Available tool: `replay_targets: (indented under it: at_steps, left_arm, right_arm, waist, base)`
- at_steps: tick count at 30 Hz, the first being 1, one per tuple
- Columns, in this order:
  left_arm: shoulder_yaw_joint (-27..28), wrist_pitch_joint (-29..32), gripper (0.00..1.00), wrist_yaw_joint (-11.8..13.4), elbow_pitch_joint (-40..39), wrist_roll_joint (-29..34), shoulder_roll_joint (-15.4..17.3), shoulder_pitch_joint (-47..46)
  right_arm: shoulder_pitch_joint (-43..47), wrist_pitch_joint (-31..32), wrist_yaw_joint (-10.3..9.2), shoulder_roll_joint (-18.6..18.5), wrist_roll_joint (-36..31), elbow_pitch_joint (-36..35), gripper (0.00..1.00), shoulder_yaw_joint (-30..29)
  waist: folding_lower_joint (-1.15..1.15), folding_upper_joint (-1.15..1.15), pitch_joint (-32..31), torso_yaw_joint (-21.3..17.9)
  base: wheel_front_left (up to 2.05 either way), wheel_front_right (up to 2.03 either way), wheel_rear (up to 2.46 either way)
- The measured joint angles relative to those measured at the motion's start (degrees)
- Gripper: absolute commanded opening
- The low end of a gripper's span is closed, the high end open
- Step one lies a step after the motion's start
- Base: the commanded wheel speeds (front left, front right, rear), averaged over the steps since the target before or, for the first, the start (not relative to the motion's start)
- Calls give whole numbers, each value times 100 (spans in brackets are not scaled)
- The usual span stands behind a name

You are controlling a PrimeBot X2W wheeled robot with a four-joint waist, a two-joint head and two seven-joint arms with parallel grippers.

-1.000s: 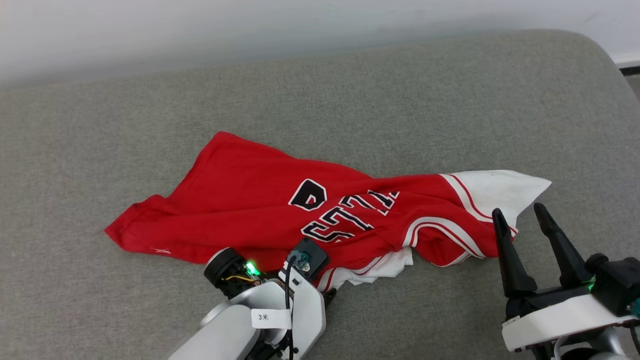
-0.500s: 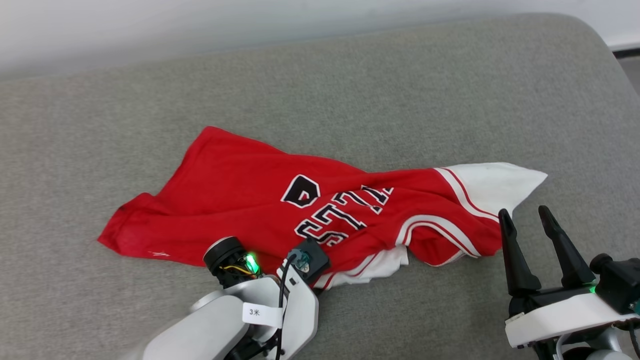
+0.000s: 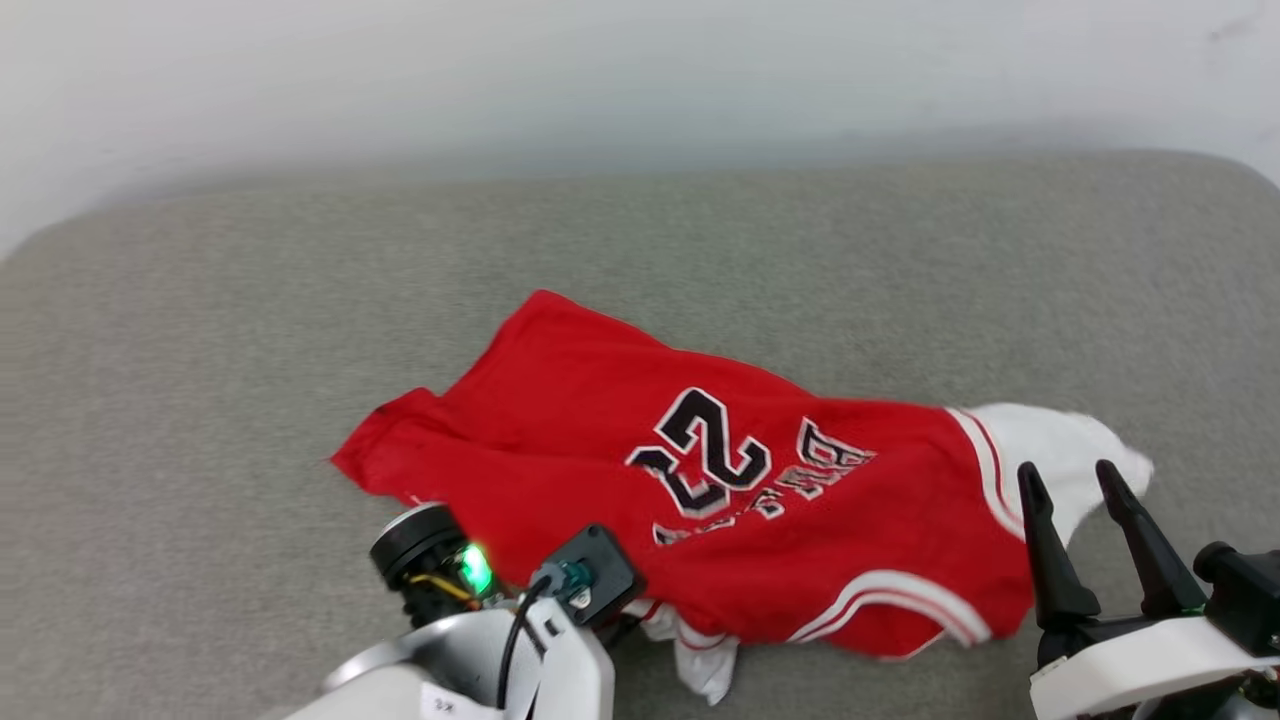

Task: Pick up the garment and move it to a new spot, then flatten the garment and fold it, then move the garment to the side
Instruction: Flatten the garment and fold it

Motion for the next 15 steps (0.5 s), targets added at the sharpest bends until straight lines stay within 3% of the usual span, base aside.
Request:
replay_targets:
  at_steps: [9,15]
  left_arm:
    - [227,399,0,556,-703,-288,799,589]
    - [367,187,0,655,-104,-608,600,724]
  right_arm:
    - [92,97,0,1,2,-112,100,-79]
    - [-8,156,1,2,-26,-223,100,9]
  waist:
    - [-1,0,-141,478]
    - [-1,0,82,479]
  base:
    - [0,0,0]
    - [0,0,0]
